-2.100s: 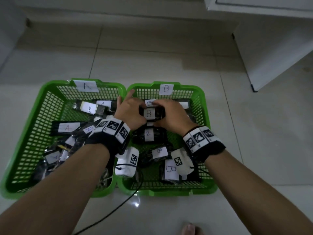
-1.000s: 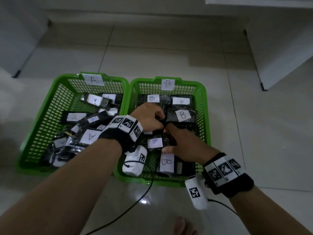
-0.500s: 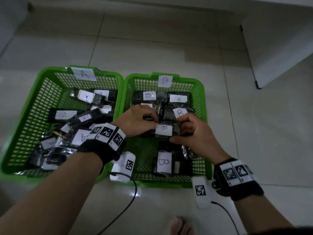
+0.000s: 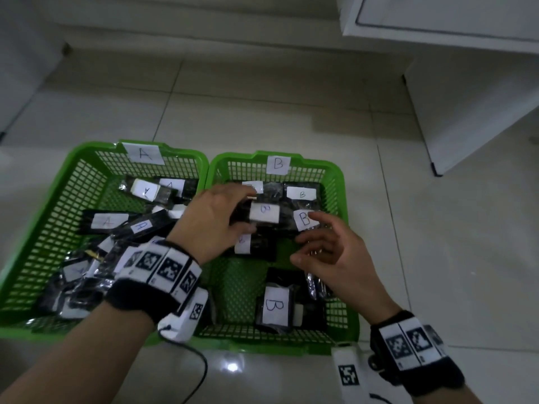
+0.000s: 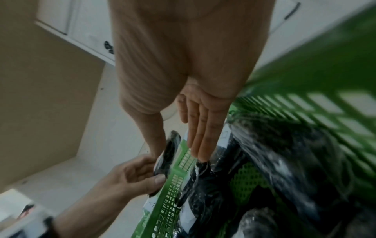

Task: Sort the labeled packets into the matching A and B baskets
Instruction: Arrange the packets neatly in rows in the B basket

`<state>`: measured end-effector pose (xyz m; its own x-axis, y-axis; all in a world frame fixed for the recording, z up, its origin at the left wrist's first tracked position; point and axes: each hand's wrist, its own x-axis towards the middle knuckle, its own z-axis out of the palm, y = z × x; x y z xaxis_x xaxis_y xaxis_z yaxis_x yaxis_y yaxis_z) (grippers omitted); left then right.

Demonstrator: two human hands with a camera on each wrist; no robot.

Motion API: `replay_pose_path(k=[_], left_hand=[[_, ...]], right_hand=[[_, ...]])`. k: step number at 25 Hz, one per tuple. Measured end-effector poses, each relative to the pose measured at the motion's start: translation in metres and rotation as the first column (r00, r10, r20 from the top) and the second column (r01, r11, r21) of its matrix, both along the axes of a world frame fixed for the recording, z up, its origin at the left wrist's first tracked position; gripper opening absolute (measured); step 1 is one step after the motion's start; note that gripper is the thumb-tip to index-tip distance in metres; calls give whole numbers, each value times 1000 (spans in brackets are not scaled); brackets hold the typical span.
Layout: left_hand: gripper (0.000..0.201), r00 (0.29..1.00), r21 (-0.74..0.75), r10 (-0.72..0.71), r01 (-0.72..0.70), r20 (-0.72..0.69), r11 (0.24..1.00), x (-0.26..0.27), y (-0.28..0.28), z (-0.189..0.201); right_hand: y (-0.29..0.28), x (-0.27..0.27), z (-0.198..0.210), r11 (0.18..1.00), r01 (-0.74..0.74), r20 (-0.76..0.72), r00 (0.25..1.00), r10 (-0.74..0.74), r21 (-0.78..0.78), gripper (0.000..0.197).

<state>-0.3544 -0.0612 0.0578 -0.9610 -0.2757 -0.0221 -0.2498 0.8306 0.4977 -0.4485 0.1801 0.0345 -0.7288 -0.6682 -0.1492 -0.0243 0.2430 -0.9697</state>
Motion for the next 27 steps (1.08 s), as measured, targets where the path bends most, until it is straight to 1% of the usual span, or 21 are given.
replay_pose_path(k=[1,3,4,5,7,8,10,11,13,15,17,19,20,21,23,24,25,26,27], left_hand=[[50,1000,-61,22,-22,-10,998,-10,-8,5],[46,999,-197,41,-38,10,980,-35,-23,10],[44,998,-241,53,-44,32,970,-47,-28,11],[43,995,-249,70,-52,64,967,-57,-32,9],[41,987,-232,100,-68,126,970,-71,-34,7],[41,984,-248,102,-63,146,967,-73,-33,4],[45,987,-310,65,-17,145,951,-71,-29,-3],[45,989,-314,30,18,147,949,-69,-26,-7],[36,981,-262,-20,71,194,962,-62,-24,-14],[32,969,-215,-23,78,246,973,-53,-23,-16],[30,972,-215,-25,77,234,974,-45,-16,-12],[23,986,-159,-56,81,156,984,-36,3,-1],[18,988,-98,-79,92,134,991,-30,14,4],[14,984,-28,-104,109,146,994,-22,25,5],[13,949,75,-174,160,262,984,-9,45,1],[15,917,94,-214,194,336,977,-4,53,-4],[18,888,102,-239,216,394,971,0,60,-10],[24,867,117,-252,224,431,968,3,67,-15],[35,852,134,-266,230,451,964,6,72,-20]], right_hand=[[1,-4,1,1000,12,-94,996,-9,24,60],[1,-16,0,995,22,-289,957,8,99,40],[1,-22,-2,992,17,-330,944,24,122,33],[2,-26,-6,992,8,-328,944,33,123,29],[5,-29,-10,997,1,-272,962,21,78,26],[8,-29,-11,999,-3,-241,970,15,48,25],[12,-28,-10,1000,-8,-203,979,10,11,26],[13,-28,-8,1000,-9,-195,981,12,15,26],[12,-29,-7,998,-24,-198,980,34,53,27],[11,-29,-6,996,-40,-186,981,53,78,29],[11,-25,-4,989,-71,-227,969,100,131,31],[10,-19,-1,950,-146,-301,925,230,276,30],[7,-14,1,917,-193,-311,899,308,349,29],[4,-8,1,878,-243,-301,873,383,413,31],[-5,2,-3,774,-318,-294,793,533,547,40],[-9,6,-7,718,-329,-297,747,596,614,42],[-12,8,-9,683,-323,-306,713,630,655,40],[-14,8,-11,687,-315,-309,718,624,655,35],[-14,6,-10,718,-310,-285,765,578,624,30]])
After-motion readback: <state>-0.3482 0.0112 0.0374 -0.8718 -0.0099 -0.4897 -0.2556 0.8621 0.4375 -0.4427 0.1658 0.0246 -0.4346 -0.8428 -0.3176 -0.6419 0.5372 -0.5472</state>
